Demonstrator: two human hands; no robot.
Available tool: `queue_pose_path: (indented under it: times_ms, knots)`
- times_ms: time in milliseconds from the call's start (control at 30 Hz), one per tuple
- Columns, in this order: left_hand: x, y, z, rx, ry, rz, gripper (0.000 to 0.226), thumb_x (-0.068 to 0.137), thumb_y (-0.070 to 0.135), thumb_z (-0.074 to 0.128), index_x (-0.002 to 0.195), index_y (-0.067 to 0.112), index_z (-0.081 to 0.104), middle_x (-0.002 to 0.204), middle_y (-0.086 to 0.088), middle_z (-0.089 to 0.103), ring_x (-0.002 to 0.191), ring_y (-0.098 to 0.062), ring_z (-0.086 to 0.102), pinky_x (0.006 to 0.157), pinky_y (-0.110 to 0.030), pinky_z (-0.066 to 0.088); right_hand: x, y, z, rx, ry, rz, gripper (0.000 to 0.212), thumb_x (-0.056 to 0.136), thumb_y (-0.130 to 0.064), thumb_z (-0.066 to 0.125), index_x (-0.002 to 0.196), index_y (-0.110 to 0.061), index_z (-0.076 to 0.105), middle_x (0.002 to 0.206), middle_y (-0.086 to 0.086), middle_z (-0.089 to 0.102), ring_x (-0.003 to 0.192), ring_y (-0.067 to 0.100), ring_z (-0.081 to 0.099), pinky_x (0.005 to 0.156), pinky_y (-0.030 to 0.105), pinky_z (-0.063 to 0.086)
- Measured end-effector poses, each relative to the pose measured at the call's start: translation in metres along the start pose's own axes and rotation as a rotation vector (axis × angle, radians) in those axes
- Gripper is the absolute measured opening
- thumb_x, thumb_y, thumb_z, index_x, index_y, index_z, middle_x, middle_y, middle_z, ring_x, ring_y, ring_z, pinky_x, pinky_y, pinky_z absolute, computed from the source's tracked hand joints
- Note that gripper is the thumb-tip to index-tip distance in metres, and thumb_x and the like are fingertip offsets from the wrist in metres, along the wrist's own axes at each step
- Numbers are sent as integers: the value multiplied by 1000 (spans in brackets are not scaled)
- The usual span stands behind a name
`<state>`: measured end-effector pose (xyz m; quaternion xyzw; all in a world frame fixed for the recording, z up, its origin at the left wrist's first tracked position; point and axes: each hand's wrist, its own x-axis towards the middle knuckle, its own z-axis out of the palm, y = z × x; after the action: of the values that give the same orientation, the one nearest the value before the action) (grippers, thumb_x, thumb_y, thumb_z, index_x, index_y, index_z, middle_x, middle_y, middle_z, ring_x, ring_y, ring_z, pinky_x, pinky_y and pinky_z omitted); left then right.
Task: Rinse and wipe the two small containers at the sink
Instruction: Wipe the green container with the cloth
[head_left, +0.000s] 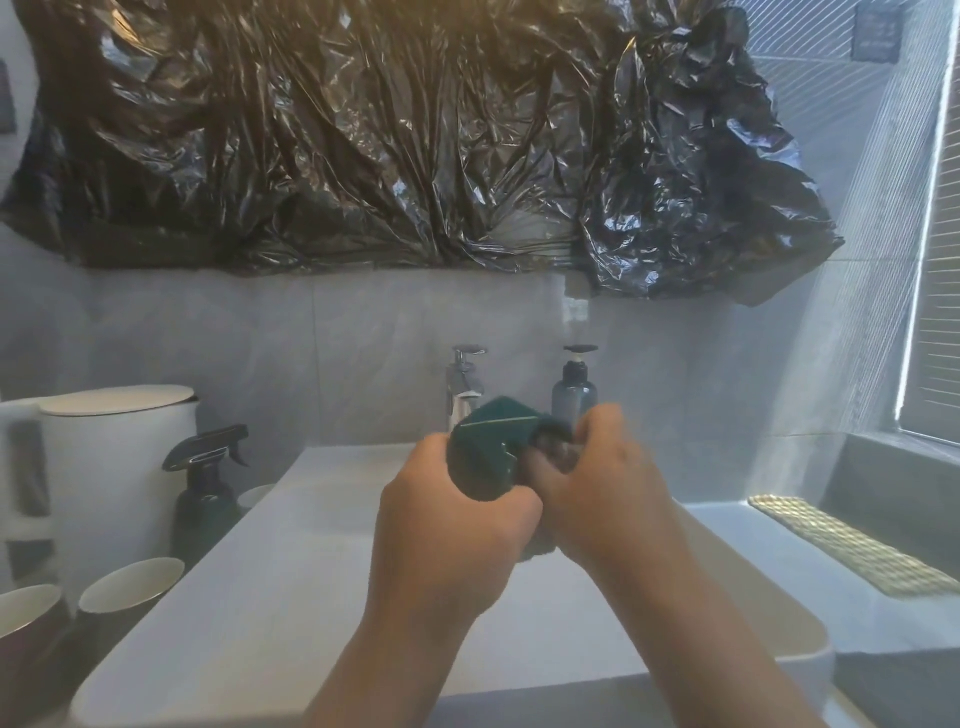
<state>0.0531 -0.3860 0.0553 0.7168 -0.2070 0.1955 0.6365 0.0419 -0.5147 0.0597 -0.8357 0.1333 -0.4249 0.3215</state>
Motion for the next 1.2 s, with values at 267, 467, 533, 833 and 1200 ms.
queue_pose_path:
  times_ms: [267,467,533,833,1200]
  knots:
    - [4,0,-7,-57,-74,-27,40,58,36,76,94,30,59,82,9,68,72,-4,66,59,-20,54,3,3,8,74,-222,45,21,83,-41,63,76,-22,56,62,-4,63,54,10,57,49,24,42]
    - [16,-3,-21,-109,-382,-209,61,48,40,76,106,23,67,94,-4,76,89,-27,75,79,-51,63,2,2,-4,-69,-241,-117,19,90,-33,61,95,-18,53,72,-10,49,65,12,53,62,38,55]
    - [18,-5,-21,-58,-380,-178,43,53,31,72,95,22,68,86,-5,75,82,-25,74,75,-49,64,1,2,-4,-127,-222,-145,24,89,-40,61,98,-19,54,73,-10,50,70,18,57,69,43,56]
    - [12,-4,-11,-18,-384,-247,13,52,27,63,65,25,67,64,5,67,65,-19,63,53,-28,57,2,0,-1,-226,62,-197,42,79,-37,63,68,-23,25,66,-4,36,52,11,32,46,26,25]
    - [21,-13,-15,-58,-164,-222,26,55,37,69,75,20,72,76,-7,74,83,-31,72,77,-56,61,-5,-6,-9,49,-303,-401,17,88,-16,68,99,-29,68,72,-20,56,70,2,55,51,9,39]
